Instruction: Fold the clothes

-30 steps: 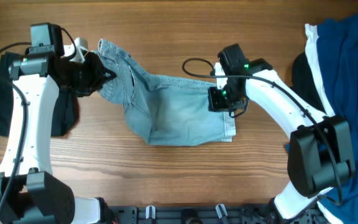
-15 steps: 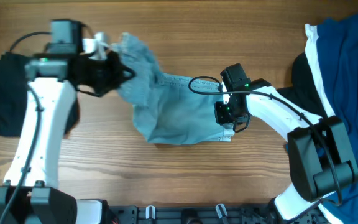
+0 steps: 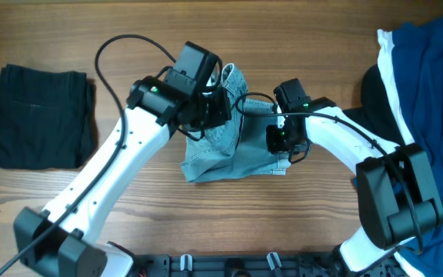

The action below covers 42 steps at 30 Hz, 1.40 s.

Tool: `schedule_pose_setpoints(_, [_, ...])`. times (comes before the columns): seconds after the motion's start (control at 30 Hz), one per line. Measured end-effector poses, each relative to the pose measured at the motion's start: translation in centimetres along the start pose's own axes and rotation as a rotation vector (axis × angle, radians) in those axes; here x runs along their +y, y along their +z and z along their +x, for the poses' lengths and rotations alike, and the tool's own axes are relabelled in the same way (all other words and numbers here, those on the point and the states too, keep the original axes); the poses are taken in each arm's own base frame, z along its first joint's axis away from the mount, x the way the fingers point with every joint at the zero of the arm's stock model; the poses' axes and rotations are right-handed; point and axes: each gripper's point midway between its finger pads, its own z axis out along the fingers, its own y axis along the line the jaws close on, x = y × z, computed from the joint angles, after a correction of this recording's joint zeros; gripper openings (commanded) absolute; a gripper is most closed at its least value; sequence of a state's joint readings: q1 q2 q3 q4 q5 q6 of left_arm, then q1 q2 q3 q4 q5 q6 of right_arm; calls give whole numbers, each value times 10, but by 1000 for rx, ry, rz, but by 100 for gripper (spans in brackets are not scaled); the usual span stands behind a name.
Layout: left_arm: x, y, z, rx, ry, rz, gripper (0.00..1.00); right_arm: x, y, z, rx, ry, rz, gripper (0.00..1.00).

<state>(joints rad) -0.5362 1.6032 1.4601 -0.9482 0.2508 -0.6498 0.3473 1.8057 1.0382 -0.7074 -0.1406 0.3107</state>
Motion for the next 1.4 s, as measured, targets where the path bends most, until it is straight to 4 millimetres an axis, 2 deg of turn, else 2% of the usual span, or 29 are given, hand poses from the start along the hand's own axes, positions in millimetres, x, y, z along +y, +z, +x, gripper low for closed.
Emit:
schedule_pose_setpoints(0.13, [5,18,0,29,-29,-24,4,0,-1,0,2,3,1,17])
schedule_pose_setpoints(0.27, [1,22,4,39,-18,-26,4,-4,-4,5,28,15,21,17])
schedule_pose_setpoints(0.37, [1,22,4,40,-21,-27,6,-19,-22,11,47,76,72,17])
schedule_pose_setpoints(0.43, [1,23,4,41,-21,-26,40,-31,-54,-9,-55,137,70,18])
schedule_pose_setpoints(0.47, [0,23,4,40,-20,-21,48,-35,-70,-20,-113,161,64,18])
schedule_pose_setpoints(0.53, [-11,23,2,37,-22,30,56,-41,-92,-30,-187,183,58,18])
schedule_pose_setpoints(0.6, [-29,23,1,33,17,99,59,-44,-105,-32,-226,194,52,18])
schedule_pose_setpoints(0.67, [-38,22,5,47,47,129,59,-44,-105,-31,-224,189,53,18])
schedule_pose_setpoints(0.77, [-33,20,0,42,60,135,62,-41,-105,-31,-220,151,42,18])
schedule_pose_setpoints(0.83, [-19,16,-18,10,33,122,61,-32,-105,-31,-214,98,-5,18])
schedule_pose_setpoints(0.93, [10,10,-45,-61,-13,67,57,-7,-106,-28,-191,-1,-138,18])
schedule_pose_setpoints(0.97, [19,9,-53,-83,-17,46,58,4,-108,-24,-175,-41,-199,22])
schedule_pose_setpoints(1.0, [29,9,-62,-103,-17,21,59,10,-109,-17,-147,-55,-234,22])
schedule_pose_setpoints(1.03, [34,12,-65,-106,-15,5,59,8,-109,-10,-113,-27,-224,22])
schedule_pose_setpoints(1.13, [41,29,-65,-81,20,-22,64,-4,-106,3,-57,59,-166,21])
schedule_pose_setpoints(1.23, [47,55,-71,-65,70,-34,61,-5,-104,5,-48,94,-162,17])
schedule_pose_setpoints(1.4, [58,93,-74,-26,124,-51,60,6,-76,28,16,70,-243,17])
